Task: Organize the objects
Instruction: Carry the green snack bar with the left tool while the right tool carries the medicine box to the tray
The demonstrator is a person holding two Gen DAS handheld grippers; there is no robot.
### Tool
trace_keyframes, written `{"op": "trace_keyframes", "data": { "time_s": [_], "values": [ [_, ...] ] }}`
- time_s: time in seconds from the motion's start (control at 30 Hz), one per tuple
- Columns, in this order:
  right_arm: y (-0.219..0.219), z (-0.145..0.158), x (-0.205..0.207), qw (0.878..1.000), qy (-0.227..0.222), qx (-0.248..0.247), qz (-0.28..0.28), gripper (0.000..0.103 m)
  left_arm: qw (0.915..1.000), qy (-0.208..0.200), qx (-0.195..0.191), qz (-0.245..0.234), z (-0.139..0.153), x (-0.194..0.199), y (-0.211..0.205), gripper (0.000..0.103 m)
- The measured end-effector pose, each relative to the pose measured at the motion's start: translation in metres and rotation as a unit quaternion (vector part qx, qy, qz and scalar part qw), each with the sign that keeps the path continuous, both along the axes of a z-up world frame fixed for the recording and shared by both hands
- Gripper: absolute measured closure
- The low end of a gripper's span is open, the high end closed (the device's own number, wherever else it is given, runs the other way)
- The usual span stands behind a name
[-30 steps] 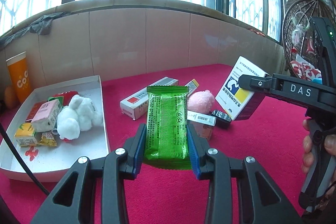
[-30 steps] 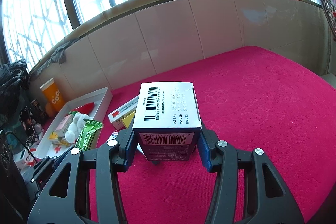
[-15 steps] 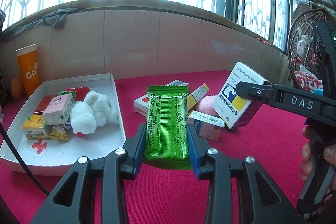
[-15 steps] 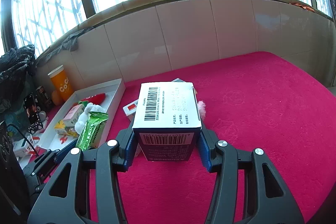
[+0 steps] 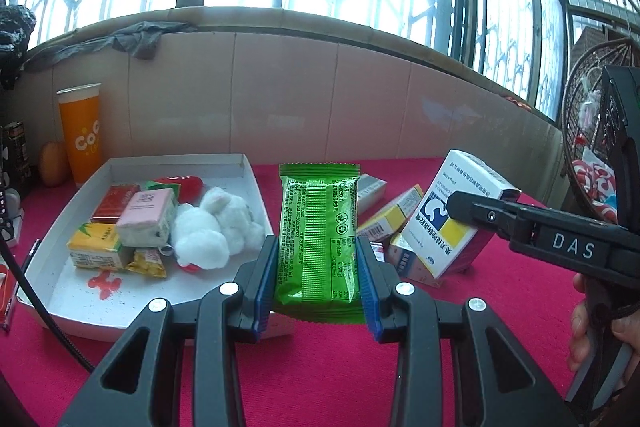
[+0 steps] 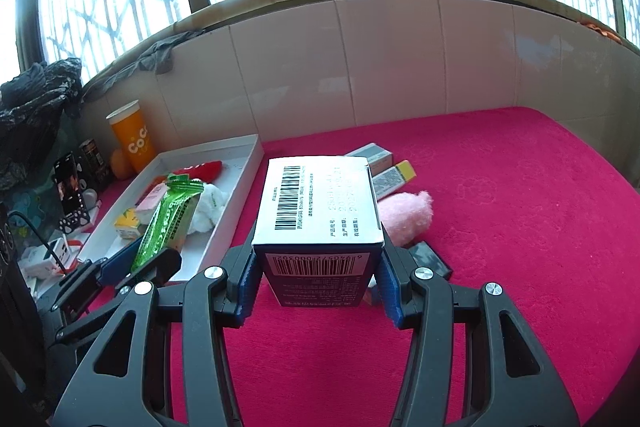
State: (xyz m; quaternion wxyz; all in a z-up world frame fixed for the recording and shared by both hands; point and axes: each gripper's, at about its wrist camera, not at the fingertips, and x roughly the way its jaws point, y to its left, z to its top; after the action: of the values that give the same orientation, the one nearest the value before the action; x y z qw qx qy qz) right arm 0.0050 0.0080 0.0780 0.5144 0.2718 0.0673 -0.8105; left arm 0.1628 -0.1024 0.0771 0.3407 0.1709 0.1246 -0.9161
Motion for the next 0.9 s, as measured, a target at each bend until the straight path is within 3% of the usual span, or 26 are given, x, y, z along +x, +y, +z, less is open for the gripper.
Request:
{"op": "trace_keyframes", "data": {
  "time_s": [0.9],
  "values": [
    [-0.072, 0.021, 0.059, 0.995, 0.039, 0.021, 0.087, 0.053, 0.9927, 0.041, 0.038, 0.107, 0.011, 0.070, -0.068, 0.066]
  ]
}}
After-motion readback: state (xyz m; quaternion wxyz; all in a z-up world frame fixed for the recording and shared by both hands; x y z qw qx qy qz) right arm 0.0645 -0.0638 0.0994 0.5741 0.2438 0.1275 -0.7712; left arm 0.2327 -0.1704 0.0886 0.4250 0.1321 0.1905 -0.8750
